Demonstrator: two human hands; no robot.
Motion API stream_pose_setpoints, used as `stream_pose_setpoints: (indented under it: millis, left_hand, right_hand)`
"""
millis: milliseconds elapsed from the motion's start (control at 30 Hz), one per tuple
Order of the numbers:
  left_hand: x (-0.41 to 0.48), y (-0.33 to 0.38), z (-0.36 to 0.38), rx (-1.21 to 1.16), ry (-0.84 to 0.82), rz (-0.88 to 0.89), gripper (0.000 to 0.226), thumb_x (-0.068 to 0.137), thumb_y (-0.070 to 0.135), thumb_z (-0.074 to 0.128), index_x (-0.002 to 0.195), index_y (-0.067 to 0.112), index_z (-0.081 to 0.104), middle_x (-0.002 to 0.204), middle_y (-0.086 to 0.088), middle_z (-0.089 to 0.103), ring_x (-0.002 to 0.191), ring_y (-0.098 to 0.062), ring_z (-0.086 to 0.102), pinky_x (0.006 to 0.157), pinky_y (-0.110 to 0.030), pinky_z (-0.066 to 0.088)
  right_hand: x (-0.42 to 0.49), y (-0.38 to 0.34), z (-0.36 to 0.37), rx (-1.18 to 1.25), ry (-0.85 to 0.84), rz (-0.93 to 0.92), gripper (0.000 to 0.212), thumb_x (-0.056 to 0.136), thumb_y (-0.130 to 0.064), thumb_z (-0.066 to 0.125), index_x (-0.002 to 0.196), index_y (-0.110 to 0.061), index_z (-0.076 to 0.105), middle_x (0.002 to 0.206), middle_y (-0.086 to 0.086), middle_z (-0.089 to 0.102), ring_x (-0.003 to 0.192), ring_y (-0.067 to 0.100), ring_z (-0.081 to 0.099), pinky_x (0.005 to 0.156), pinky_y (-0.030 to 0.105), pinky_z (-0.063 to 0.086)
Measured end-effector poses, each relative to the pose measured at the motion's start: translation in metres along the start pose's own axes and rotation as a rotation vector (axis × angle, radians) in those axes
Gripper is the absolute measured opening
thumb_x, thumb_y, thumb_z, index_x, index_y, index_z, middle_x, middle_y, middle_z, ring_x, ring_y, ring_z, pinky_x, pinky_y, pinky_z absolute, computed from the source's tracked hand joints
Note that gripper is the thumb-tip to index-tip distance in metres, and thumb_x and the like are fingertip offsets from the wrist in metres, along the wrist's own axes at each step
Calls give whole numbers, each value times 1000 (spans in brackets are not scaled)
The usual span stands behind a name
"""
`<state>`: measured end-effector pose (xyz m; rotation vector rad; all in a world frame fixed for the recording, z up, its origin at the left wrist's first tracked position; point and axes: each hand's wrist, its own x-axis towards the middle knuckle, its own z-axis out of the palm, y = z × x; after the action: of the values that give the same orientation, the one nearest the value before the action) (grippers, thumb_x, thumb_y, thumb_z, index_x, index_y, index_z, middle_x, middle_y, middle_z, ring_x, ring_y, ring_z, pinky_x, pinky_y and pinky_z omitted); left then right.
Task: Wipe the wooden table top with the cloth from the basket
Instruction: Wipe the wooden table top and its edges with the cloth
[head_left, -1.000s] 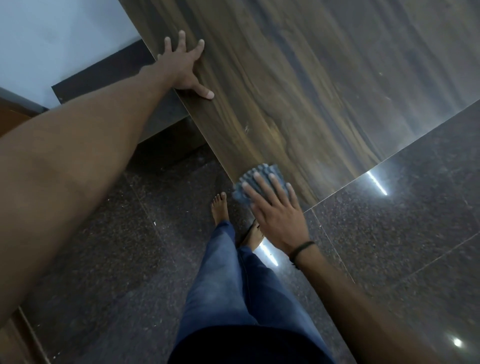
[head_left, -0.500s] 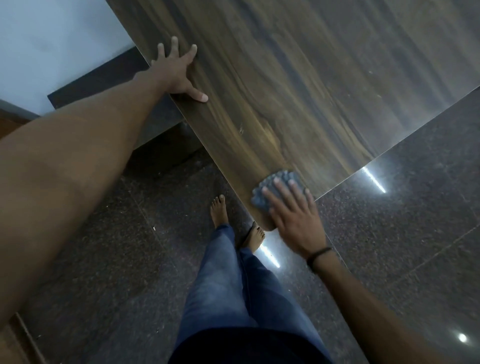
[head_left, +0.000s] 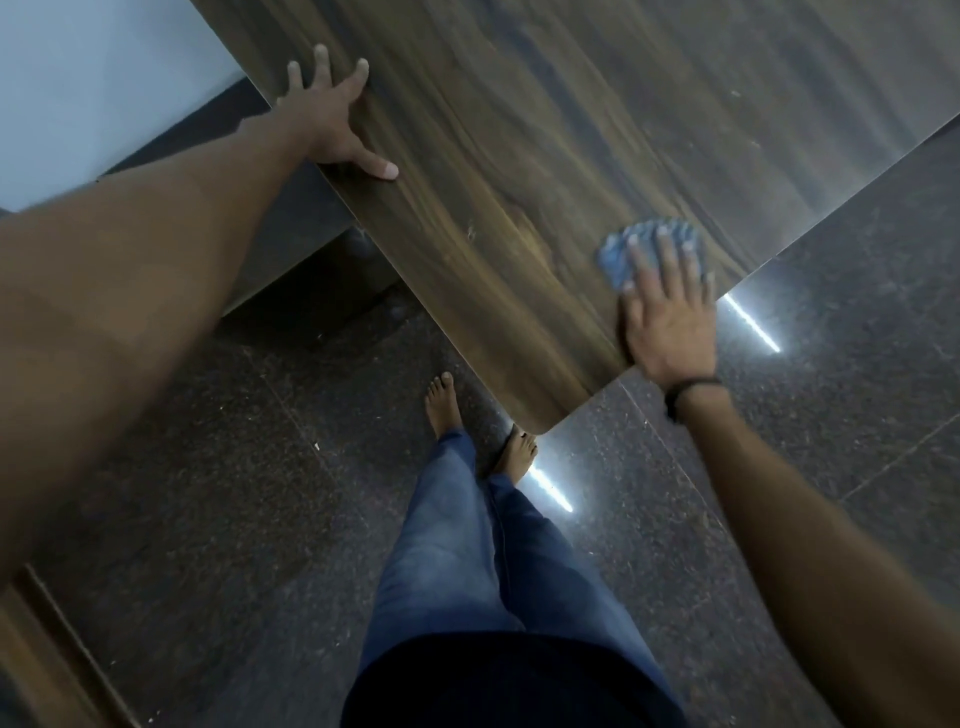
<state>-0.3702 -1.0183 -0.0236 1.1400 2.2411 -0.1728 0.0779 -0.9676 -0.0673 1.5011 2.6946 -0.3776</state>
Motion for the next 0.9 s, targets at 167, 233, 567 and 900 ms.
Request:
stream_pose_setpoints:
  millis: [167,233,567,900]
  left_hand:
    - [0,2,-1,8,-10,-10,130,67,60,81,157,40,-12,164,-5,-25,149,-39,-19,117,-69,6]
    - [0,2,-3,-7,-41,-21,133,64,62,81,156,41,-13,164,-5,-27,149,-39,-20,117,-69,6]
    - [-3,7,-9,-26,-93,-46,134,65,63,81,155,41,-15,162,-3,-31,148,-38,-24,117,-67,4]
    - [-2,5,-12,-19,-108,-35,134,66,62,81,155,41,-16,162,-5,-32,148,-40,-24,117,-66,2]
  right_hand:
    - [-55,-49,19,-2,-22,-96,55,107,-38,30,160,-31,18,169,4,10,155,32,6,120,63,17]
    - [-120,-79,37,-24,-61,-240,56,107,-38,35,160,-33,20,169,1,12,155,29,8,121,60,20]
    - [-61,-100,36,-20,-26,-223,55,108,-40,26,161,-32,16,169,0,8,156,28,4,122,59,14]
    - [-76,-37,28,-88,-84,-359,54,107,-41,27,159,-37,19,168,-3,14,156,24,4,124,55,5]
